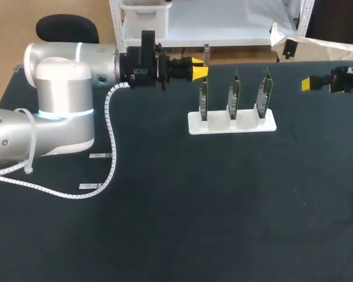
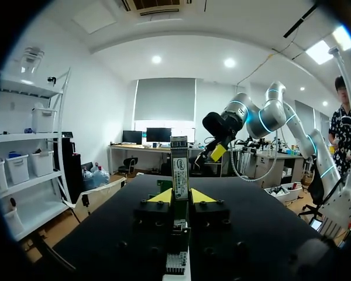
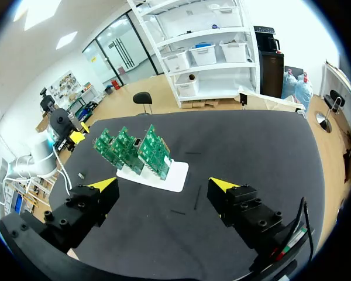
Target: Pick up the optical module with the left hand, and insert it into the network port with the right hand.
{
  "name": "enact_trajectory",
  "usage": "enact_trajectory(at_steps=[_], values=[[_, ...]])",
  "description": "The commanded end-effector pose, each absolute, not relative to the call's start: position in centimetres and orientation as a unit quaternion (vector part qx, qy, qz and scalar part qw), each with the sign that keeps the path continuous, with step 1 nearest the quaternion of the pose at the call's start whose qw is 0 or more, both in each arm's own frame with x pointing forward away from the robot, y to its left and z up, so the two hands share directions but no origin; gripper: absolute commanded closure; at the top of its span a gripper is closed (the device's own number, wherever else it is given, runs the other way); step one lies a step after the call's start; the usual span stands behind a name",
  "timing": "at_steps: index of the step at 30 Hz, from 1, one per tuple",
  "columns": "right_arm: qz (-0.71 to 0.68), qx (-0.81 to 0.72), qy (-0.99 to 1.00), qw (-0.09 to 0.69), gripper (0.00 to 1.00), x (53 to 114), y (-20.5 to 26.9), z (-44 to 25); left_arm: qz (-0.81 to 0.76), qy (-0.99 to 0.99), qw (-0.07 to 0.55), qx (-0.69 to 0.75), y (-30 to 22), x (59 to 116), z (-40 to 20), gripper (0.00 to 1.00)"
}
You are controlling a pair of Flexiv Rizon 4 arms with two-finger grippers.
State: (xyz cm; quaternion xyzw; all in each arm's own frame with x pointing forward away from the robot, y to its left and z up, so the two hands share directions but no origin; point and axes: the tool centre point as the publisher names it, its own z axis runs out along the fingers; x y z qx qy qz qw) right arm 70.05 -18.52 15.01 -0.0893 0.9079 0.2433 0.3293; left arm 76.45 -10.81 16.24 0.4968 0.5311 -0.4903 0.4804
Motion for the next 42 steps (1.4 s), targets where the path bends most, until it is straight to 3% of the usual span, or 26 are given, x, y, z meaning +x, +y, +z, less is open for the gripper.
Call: enact_trajectory(at_steps=[1, 8, 18, 25, 42], values=[[0.233, -0.091, 0.908, 0.335, 0.00, 70.5, -19.3, 15.1, -0.491, 0.530, 0.482, 0.497, -10.9, 76.5, 16.1, 1.00], [0.274, -0.224, 0.857, 0.376, 0.00, 75.7, -20.0, 19.1, -0.491, 0.530, 0.482, 0.497, -10.9, 76.5, 16.1, 1.00], [0.301, -0.436, 0.791, 0.307, 0.00, 79.7, -12.1, 21.0, -0.491, 0.530, 0.482, 0.497, -10.9, 76.5, 16.1, 1.00], [0.299, -0.466, 0.778, 0.297, 0.00, 79.8, -8.5, 20.8, -0.491, 0.530, 0.482, 0.497, -10.9, 76.5, 16.1, 1.00], [0.299, -0.466, 0.778, 0.297, 0.00, 79.8, -8.5, 20.8, -0.491, 0.530, 0.482, 0.497, -10.9, 76.5, 16.1, 1.00]])
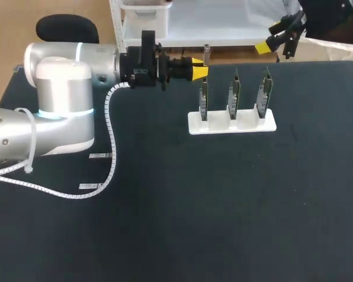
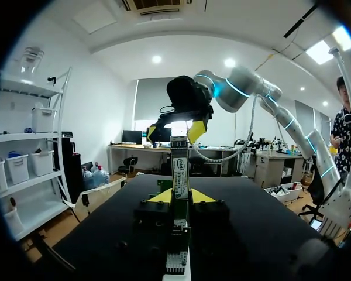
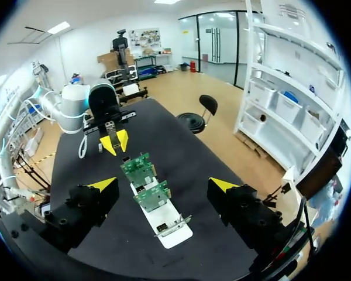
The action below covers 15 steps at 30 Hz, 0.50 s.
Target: Pick up the optical module with the left hand, and insert it into the network port with the right hand.
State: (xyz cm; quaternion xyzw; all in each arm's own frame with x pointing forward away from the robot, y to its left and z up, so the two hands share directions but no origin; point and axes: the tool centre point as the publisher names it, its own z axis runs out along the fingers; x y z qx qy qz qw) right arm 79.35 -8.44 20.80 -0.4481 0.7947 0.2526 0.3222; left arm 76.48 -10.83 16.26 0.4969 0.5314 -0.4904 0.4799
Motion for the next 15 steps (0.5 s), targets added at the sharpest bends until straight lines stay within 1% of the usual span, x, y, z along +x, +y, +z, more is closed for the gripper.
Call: enact_trajectory(at_steps=[1, 7, 15], values=[[0.301, -0.478, 0.770, 0.296, 0.00, 79.2, -7.8, 20.7, -0.491, 0.530, 0.482, 0.497, -10.9, 76.5, 16.1, 1.00], [0.281, -0.554, 0.731, 0.281, 0.00, 76.8, -4.8, 19.6, -0.491, 0.530, 0.482, 0.497, -10.9, 76.5, 16.1, 1.00], [0.302, -0.591, 0.697, 0.272, 0.00, 76.2, -3.6, 20.0, -0.491, 0.530, 0.482, 0.497, -10.9, 76.5, 16.1, 1.00]])
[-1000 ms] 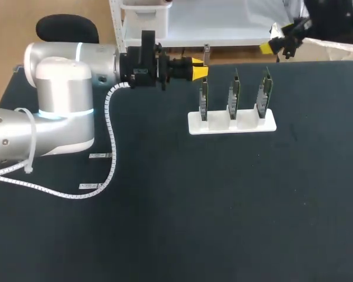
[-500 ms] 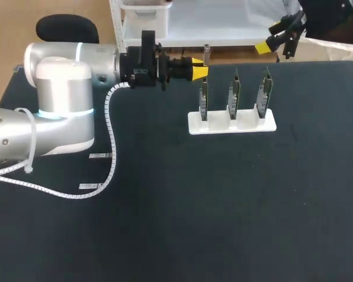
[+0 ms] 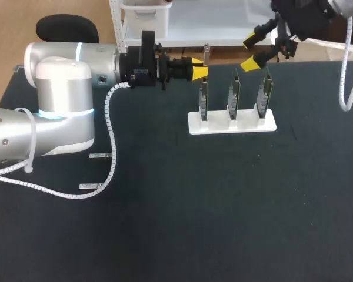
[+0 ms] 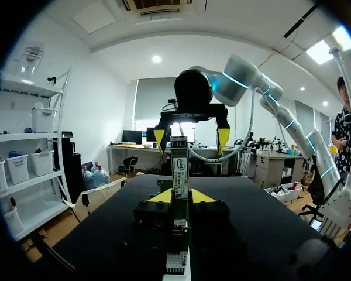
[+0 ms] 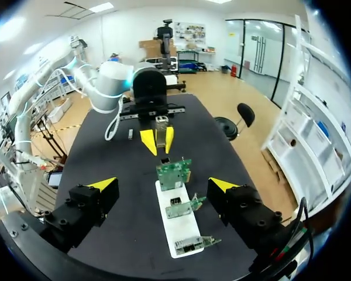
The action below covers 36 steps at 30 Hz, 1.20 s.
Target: Pick up the optical module with the left hand, and insert it into the network port with the right hand.
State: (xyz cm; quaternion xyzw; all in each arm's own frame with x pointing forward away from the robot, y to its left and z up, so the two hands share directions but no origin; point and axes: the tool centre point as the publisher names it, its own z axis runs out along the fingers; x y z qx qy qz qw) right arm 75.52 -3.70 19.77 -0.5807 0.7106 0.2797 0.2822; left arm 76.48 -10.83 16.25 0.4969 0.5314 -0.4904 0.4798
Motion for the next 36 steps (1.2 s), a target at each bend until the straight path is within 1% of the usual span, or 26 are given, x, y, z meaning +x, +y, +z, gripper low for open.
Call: enact_trajectory(at_steps=[1, 12, 22, 36], values=[[0.305, -0.592, 0.695, 0.271, 0.00, 76.3, -3.5, 20.1, -0.491, 0.530, 0.482, 0.497, -10.9, 76.5, 16.1, 1.00], [0.371, -0.585, 0.666, 0.276, 0.00, 77.6, -1.5, 21.6, -0.491, 0.530, 0.482, 0.497, -10.9, 76.5, 16.1, 1.00], [0.376, -0.607, 0.648, 0.265, 0.00, 75.9, 0.7, 21.2, -0.491, 0.530, 0.482, 0.497, -10.9, 76.5, 16.1, 1.00], [0.387, -0.599, 0.647, 0.271, 0.00, 75.2, 2.4, 21.4, -0.491, 0.530, 0.482, 0.497, -10.9, 76.5, 16.1, 1.00]])
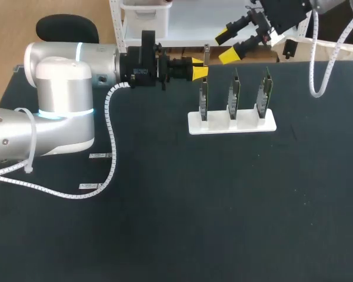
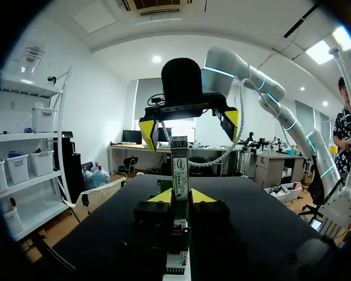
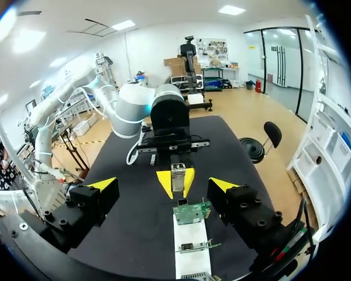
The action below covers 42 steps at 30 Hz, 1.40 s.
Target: Pick up the optical module with the left hand, and insert it into the network port with the right hand.
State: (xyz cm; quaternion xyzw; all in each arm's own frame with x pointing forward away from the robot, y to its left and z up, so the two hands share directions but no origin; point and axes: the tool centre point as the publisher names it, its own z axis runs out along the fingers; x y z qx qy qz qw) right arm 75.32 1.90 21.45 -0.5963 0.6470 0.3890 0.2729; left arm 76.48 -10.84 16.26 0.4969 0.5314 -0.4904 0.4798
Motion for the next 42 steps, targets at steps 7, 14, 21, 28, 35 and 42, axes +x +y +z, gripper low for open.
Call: enact_trajectory(at_steps=[7, 14, 21, 28, 35, 42], values=[[0.386, -0.599, 0.644, 0.278, 0.00, 75.0, 3.1, 21.5, -0.491, 0.530, 0.482, 0.497, -10.9, 76.5, 16.1, 1.00], [0.383, -0.605, 0.640, 0.279, 0.00, 75.2, 3.7, 21.4, -0.491, 0.530, 0.482, 0.497, -10.9, 76.5, 16.1, 1.00], [0.381, -0.615, 0.631, 0.281, 0.00, 75.6, 4.4, 21.6, -0.491, 0.530, 0.482, 0.497, -10.9, 76.5, 16.1, 1.00], [0.379, -0.621, 0.627, 0.280, 0.00, 76.0, 4.8, 21.6, -0.491, 0.530, 0.482, 0.497, -10.9, 76.5, 16.1, 1.00], [0.378, -0.616, 0.627, 0.289, 0.00, 76.4, 5.3, 22.0, -0.491, 0.530, 0.482, 0.497, -10.9, 76.5, 16.1, 1.00], [0.375, -0.619, 0.630, 0.282, 0.00, 76.4, 4.9, 21.8, -0.491, 0.530, 0.482, 0.497, -10.9, 76.5, 16.1, 1.00]])
